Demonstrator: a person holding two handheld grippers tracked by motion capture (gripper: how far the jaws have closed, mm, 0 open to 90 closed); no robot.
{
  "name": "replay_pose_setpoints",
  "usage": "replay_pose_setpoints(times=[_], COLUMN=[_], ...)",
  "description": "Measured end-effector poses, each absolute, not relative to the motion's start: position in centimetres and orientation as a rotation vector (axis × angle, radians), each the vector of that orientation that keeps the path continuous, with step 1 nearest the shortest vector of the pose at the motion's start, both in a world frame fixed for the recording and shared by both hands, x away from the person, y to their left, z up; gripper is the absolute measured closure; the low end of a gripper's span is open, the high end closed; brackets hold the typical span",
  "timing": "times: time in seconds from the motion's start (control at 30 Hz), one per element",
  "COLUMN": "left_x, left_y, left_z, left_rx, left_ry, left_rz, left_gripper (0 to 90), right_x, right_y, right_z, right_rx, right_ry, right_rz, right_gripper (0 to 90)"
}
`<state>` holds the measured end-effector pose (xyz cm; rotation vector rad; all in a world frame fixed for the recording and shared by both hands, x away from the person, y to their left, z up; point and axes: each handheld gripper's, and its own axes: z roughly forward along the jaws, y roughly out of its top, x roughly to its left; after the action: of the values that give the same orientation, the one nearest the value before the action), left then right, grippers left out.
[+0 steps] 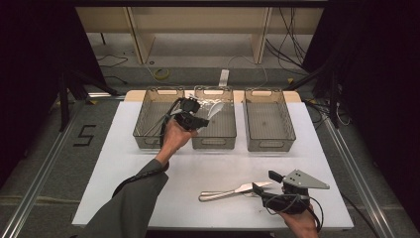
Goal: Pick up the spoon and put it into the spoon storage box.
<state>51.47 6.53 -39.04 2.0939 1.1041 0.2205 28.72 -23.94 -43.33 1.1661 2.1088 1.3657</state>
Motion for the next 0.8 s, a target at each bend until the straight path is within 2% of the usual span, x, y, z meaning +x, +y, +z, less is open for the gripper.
replay_pose_setpoints(times=[0.8], left_x=[53.2], left_y=[6.7], left_z=[-40.7], left_rx=[2.051], left_ry=[1.175], left_rz=[0.190], left_gripper=[85.0], right_x=[28.7], right_y=[-24.0], right_z=[-43.3], right_rx=[1.168], right_ry=[2.112], right_rz=[1.367], right_gripper=[27.6])
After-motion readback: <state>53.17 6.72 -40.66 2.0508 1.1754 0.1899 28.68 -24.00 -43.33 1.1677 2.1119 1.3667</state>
